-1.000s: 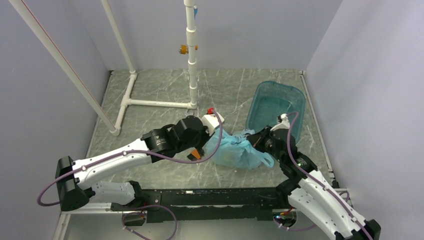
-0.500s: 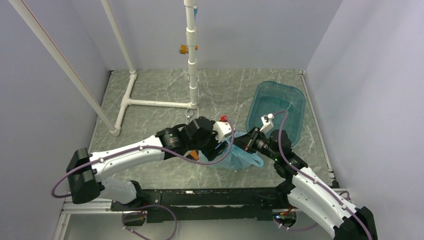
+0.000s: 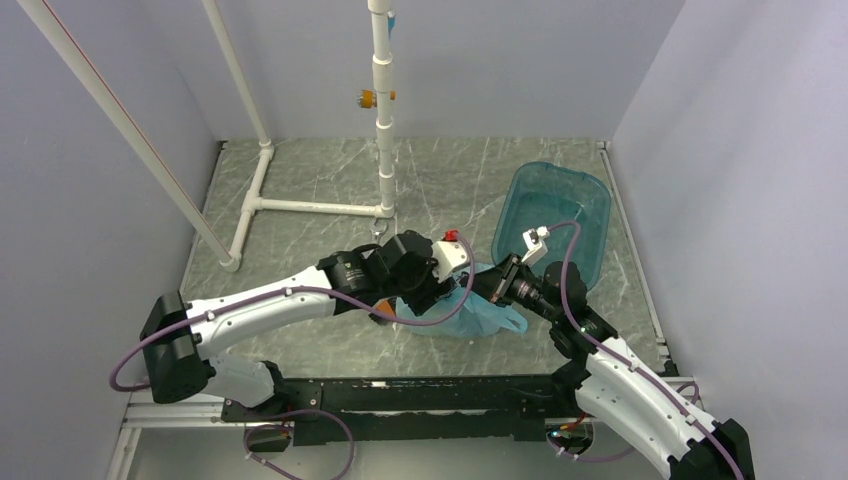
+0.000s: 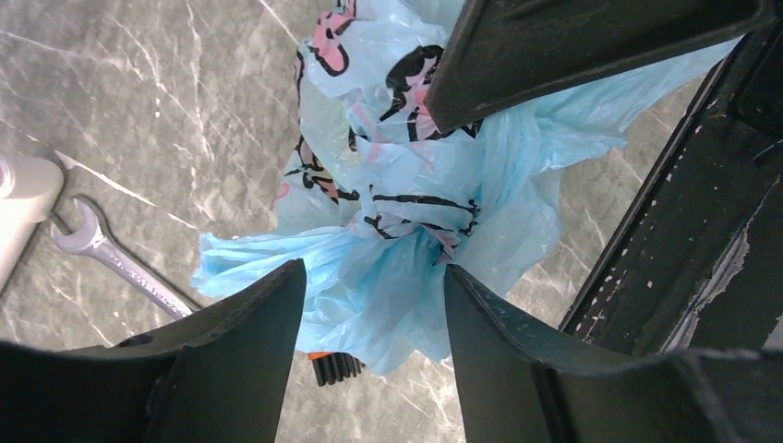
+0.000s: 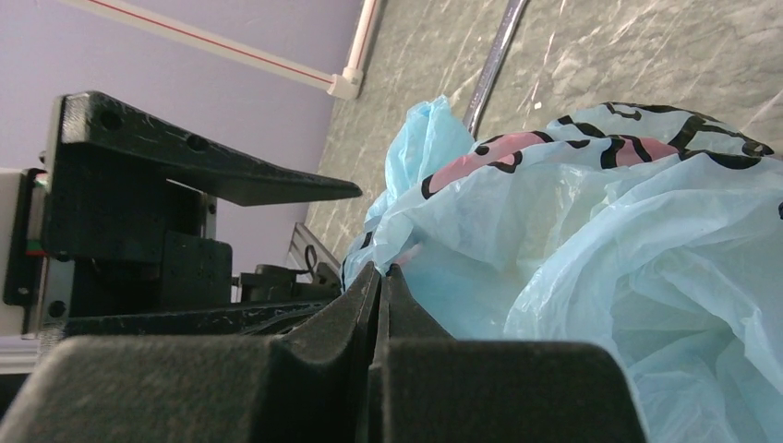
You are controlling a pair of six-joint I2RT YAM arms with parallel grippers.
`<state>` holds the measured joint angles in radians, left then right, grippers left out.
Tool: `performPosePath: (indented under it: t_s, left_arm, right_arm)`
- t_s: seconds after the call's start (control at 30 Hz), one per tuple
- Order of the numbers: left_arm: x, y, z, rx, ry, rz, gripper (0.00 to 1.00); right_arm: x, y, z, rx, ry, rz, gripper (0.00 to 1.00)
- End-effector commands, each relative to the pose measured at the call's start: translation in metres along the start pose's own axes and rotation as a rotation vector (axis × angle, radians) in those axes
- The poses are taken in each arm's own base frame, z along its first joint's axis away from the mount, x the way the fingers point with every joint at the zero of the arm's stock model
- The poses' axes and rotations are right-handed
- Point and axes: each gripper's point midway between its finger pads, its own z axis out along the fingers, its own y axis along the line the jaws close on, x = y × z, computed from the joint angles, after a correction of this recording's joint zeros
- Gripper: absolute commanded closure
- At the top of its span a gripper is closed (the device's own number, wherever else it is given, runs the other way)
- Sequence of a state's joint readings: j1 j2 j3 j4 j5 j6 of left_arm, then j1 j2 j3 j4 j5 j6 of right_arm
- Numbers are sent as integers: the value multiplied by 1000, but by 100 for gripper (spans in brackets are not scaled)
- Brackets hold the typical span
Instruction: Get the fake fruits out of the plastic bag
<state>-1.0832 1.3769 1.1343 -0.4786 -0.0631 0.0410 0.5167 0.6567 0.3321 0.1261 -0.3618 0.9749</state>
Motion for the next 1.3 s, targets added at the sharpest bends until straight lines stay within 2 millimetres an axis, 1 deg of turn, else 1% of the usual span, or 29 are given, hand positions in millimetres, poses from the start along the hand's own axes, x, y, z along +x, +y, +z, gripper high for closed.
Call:
performPosePath:
  t_s: [0.0,0.1,0.17,0.27,0.33,0.43,0.57,0.6,0.67,0.7,0.77,0.8,0.83,0.9,0.93,0.97,1.03,1.07,1.13,1.17,1.23,1.27]
  left_arm:
    - [-22,12,-16,-41,-78,9,36]
    - [-27,8,-20,-12,-110,4,31]
    - [-30,7,-24,3,-133,4,28]
    - [-33,11,-28,-3,-163,-14,26]
    - [-31,14,-25,1,-160,-34,27]
    - [-27,8,-16,40,-118,-32,30]
    - [-18,3,-2,64,-47,-39,32]
    - [-14,3,3,63,-23,-41,34]
    - [-11,2,7,65,2,-45,42]
    - [-10,1,8,70,8,-45,45]
    - [-10,-1,8,79,8,-47,45]
    - [-11,0,7,76,4,-48,48]
    - [-11,2,7,66,1,-48,57]
    - [-13,8,3,29,-7,-51,84]
    - [-15,9,0,26,-18,-50,95]
    - [-18,10,-4,24,-36,-47,100]
    - [-23,11,-11,21,-78,-42,100]
    - [-25,11,-14,21,-99,-40,100]
    - [-31,7,-20,42,-144,-38,100]
    - [-33,5,-22,53,-159,-36,100]
    - [-37,3,-26,70,-185,-37,100]
    - [-37,2,-27,78,-192,-38,100]
  right_arm:
    - [-6,17,-1,-58,-4,-41,100]
    - [-5,16,-1,-54,1,-45,100]
    - [-4,15,-1,-48,7,-45,100]
    - [-3,14,-1,-46,11,-47,100]
    - [-4,14,0,-44,11,-48,100]
    - [-5,16,1,-47,15,-51,100]
    - [-9,21,1,-50,8,-58,100]
    - [-9,21,0,-50,5,-59,100]
    - [-11,20,-1,-35,-6,-58,100]
    - [-12,18,-1,-24,-9,-57,100]
    - [-12,17,-2,-18,-16,-58,100]
    - [-13,17,-2,-20,-19,-57,100]
    - [-13,18,-2,-23,-18,-59,100]
    - [-14,16,-3,-1,-17,-71,100]
    - [-13,9,-4,41,-5,-81,98]
    - [-21,2,-6,119,-28,-118,92]
    - [-27,-14,-15,284,-45,-191,72]
    - [-29,-13,-18,320,-49,-231,65]
    - [-29,2,-20,309,-42,-285,52]
    - [-29,13,-20,289,-43,-301,49]
    - [-26,29,-19,271,-46,-325,46]
    - [-25,34,-18,278,-43,-337,43]
